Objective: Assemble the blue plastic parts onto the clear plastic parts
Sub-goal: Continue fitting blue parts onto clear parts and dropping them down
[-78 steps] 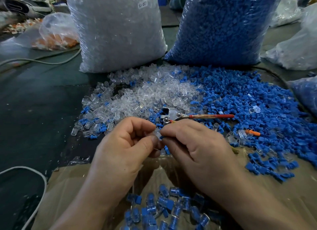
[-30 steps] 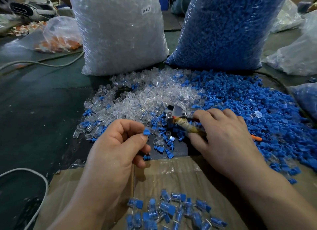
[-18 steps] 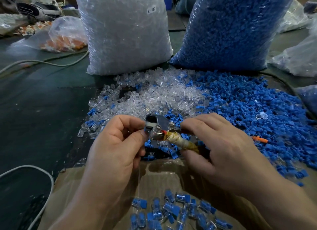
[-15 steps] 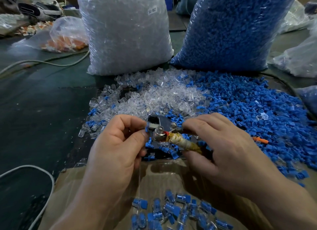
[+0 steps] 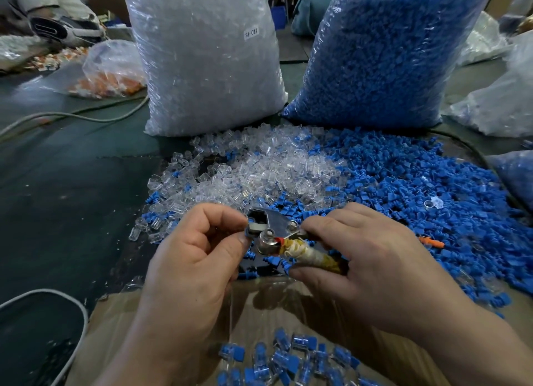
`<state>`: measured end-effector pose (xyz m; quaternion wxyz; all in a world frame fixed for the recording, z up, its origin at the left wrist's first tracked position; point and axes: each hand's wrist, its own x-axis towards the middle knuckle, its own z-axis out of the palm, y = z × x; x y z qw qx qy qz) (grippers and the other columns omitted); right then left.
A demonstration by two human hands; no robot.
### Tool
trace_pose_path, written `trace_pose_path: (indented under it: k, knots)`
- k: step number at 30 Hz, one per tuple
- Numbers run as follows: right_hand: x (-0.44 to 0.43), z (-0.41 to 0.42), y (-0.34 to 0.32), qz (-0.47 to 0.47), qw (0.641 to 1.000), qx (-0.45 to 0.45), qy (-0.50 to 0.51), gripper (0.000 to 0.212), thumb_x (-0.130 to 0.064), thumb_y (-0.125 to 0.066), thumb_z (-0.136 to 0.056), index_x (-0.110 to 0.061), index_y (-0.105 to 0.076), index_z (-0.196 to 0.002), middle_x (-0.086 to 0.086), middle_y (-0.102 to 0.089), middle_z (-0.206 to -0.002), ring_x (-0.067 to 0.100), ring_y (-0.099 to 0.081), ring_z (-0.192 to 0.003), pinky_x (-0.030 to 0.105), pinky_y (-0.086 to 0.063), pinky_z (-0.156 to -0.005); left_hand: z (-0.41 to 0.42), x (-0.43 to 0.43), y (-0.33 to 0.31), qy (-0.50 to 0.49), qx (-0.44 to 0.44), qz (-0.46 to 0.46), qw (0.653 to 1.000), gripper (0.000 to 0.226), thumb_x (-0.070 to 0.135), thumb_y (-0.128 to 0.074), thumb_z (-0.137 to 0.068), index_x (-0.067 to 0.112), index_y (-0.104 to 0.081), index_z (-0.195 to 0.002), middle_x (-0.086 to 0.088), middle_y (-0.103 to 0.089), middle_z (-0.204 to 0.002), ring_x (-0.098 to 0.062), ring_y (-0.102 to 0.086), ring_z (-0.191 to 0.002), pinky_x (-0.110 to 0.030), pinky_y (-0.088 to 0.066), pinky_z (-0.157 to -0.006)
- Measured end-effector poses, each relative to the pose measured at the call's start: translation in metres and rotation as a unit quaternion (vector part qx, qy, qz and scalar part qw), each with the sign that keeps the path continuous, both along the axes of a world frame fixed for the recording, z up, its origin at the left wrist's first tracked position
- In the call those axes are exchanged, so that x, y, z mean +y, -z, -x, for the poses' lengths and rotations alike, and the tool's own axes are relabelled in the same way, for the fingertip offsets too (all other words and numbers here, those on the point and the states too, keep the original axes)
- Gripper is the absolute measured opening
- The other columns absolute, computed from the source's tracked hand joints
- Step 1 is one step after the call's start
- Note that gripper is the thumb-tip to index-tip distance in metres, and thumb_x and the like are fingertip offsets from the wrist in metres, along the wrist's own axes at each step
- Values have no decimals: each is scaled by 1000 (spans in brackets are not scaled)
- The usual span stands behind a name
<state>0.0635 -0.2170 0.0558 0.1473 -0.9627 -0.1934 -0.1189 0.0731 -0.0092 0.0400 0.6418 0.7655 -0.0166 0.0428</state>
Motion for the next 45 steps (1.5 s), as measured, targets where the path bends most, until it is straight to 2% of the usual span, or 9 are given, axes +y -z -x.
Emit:
trace_pose_path:
  k: [9, 17, 27, 31, 33, 35, 40, 42, 45]
  knots:
    - [-14, -16, 10, 96, 984, 65, 136, 76, -83, -25, -73, -36, -51, -128, -16, -59, -107, 12, -43, -98, 34, -41, -87, -3, -3, 3, 23, 77, -20, 997, 33, 7, -67, -89, 39, -68, -81, 7, -56, -48, -1, -45, -40, -15, -42, -41]
    - [-10, -20, 13, 107, 976, 92, 163, 68, -77, -28, -76, -40, -43, -131, -14, -51, -125, 16, -35, -116, 39, -27, -100, -1, -10, 14, 35, 70, -87, 993, 29, 19, -70, -89, 48, -65, -92, 8, -66, -61, -2, -49, -43, -16, -44, -43]
    - [19, 0, 10, 17, 999, -33, -17, 24, -42, -43, -95, -27, -60, -85, -10, -57, -79, 15, -54, -75, 34, -46, -69, 5, -19, 10, 51, -18, -120, 991, 23, 25, -70, -83, 46, -67, -92, 2, -70, -69, -19, -63, -57, -31, -53, -54]
    - [19, 1, 10, -5, 998, -64, -21, 24, -36, -45, -95, -23, -55, -78, -7, -52, -73, 16, -49, -68, 32, -39, -64, 7, -18, 2, 56, -96, -148, 983, 11, 36, -67, -90, 45, -69, -95, 19, -71, -82, -3, -67, -78, -9, -48, -64]
    - [19, 2, 9, -20, 997, -74, -22, 24, -34, -45, -96, -22, -55, -77, -7, -53, -73, 14, -47, -68, 31, -39, -63, 8, -17, -3, 54, -80, -114, 989, 7, 50, -62, -94, 46, -68, -94, 18, -70, -78, -3, -65, -75, -7, -46, -60]
    - [20, 2, 7, -39, 995, -81, -36, 25, -32, -44, -97, -20, -57, -79, -6, -56, -77, 15, -50, -72, 35, -43, -65, 7, -13, -4, 66, -28, -103, 992, 33, 67, -51, -79, 39, -66, -88, 13, -67, -67, -4, -61, -61, -12, -46, -54]
    - [27, 8, 3, -98, 994, 16, -34, 32, -36, -40, -98, -20, -54, -74, -9, -50, -73, 10, -46, -72, 30, -41, -63, 1, -7, -2, 134, 9, -86, 987, 41, 66, -52, -81, 26, -63, -77, 10, -54, -56, -2, -47, -51, -14, -39, -47]
    - [29, 11, -2, -267, 948, 174, 1, 32, -42, -45, -87, -18, -52, -68, -8, -50, -63, 6, -45, -63, 28, -38, -58, 0, -3, -2, 172, -59, -99, 978, 29, 62, -55, -91, 36, -67, -88, 10, -66, -71, 0, -56, -60, -14, -45, -54]
    - [26, 12, -12, -517, 736, 436, 23, 23, -29, -52, -70, -17, -55, -51, 2, -48, -50, 17, -41, -48, 37, -31, -53, 3, 2, -3, 235, -116, -89, 961, 25, 61, -61, -88, 41, -68, -101, 9, -70, -86, -3, -62, -68, -16, -48, -60]
